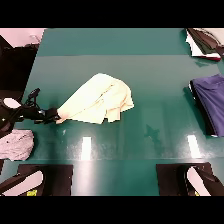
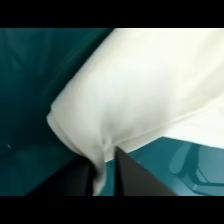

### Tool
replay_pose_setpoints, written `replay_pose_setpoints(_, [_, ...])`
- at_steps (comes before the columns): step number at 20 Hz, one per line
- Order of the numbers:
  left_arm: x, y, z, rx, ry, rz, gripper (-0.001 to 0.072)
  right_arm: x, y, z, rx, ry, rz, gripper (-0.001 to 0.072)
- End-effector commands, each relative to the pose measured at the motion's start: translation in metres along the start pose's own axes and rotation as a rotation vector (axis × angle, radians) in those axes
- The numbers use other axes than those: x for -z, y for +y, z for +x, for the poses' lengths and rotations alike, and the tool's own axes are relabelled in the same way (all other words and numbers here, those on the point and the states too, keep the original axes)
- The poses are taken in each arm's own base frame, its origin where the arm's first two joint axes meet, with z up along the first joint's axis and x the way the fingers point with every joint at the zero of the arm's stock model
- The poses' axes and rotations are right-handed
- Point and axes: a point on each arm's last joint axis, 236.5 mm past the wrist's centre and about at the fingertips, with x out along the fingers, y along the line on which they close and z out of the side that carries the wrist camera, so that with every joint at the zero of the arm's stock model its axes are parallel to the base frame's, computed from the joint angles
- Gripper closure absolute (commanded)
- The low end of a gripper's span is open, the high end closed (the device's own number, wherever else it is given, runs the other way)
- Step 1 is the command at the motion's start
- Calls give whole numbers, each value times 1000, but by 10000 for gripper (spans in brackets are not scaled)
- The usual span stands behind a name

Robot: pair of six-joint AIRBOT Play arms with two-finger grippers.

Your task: Fold the shirts.

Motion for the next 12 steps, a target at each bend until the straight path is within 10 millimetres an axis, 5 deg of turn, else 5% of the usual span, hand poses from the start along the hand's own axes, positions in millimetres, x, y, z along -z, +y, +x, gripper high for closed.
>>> replay_pose_setpoints(1, [-7, -7, -1, 28, -23, 5, 687, 8, -1, 2, -5, 35, -18, 692])
replay_pose_setpoints(5, [-37, -30, -36, 43, -70, 92, 688, 85, -17, 47, -13, 319, -30, 692])
replay_pose_setpoints(8, [-60, -55, -73, 64, -131, 177, 687, 152, -27, 111, 2, 473, -82, 686])
replay_pose_setpoints(9, [-64, -61, -83, 69, -142, 195, 687, 175, -30, 130, 8, 519, -95, 536])
replay_pose_setpoints(10, [-66, -66, -89, 73, -145, 208, 687, 197, -34, 150, 10, 563, -93, 247])
replay_pose_setpoints(11, [-67, -68, -93, 75, -146, 215, 687, 219, -36, 166, 10, 614, -87, 173])
replay_pose_setpoints(12, [-67, -70, -94, 78, -148, 216, 687, 241, -41, 182, 17, 666, -90, 183])
